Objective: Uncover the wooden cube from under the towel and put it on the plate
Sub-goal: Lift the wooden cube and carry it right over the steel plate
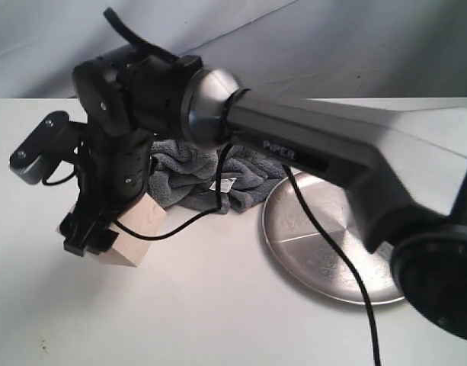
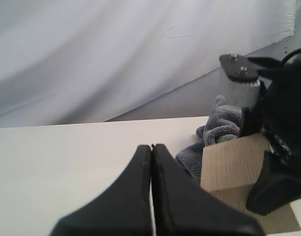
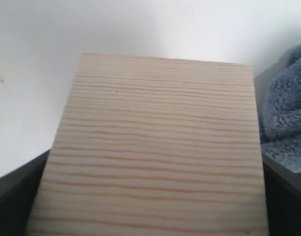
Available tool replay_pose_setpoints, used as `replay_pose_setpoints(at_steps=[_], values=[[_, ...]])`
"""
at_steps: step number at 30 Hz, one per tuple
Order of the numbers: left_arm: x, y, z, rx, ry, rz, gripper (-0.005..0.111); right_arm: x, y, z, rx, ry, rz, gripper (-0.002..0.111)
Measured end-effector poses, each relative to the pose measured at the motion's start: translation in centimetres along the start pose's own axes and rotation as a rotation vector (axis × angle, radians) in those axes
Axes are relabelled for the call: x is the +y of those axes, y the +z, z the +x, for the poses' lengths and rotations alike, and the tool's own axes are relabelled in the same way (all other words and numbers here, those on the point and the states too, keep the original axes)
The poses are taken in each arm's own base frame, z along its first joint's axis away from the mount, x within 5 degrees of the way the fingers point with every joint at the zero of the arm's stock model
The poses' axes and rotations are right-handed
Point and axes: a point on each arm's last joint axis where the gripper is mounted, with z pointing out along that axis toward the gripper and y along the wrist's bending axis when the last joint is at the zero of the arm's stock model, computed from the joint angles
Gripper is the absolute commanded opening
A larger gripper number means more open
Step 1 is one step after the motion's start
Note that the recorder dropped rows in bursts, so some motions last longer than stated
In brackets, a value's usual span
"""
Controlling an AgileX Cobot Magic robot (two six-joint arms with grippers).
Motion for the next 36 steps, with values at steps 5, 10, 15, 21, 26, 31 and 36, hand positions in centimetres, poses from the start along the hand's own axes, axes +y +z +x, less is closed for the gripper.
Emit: replay_pose_setpoints(at_steps=[5,10,15,21,26,31,36], values=[[0.0,0.0,0.0,0.0,0.0,0.0,0.0,-0.8,-3.3,-0.1,-0.042,0.158,0.018,0.0],[0.0,0.0,0.0,0.0,0.0,0.0,0.0,-1.6,-6.2,0.2,-0.071,0.335,0.039,0.0],[0.0,0.0,0.0,0.0,0.0,0.0,0.0,-2.8,-8.2,1.4,-0.063,0.457,0.115,0.0],[0.0,0.0,0.0,0.0,0.0,0.0,0.0,-3.3,-9.9,3.9,-0.044,0.548,0.247,0.0],[0.0,0.0,0.0,0.0,0.0,0.0,0.0,-3.3,-11.3,6.3,-0.083,0.62,0.298,0.0],[0.0,0.0,0.0,0.0,0.0,0.0,0.0,-4.2,-11.8,10.4,-0.103,0.739,0.316,0.0],[0.0,0.0,0.0,0.0,0.0,0.0,0.0,-5.0,-12.5,14.9,-0.141,0.852,0.344,0.0]])
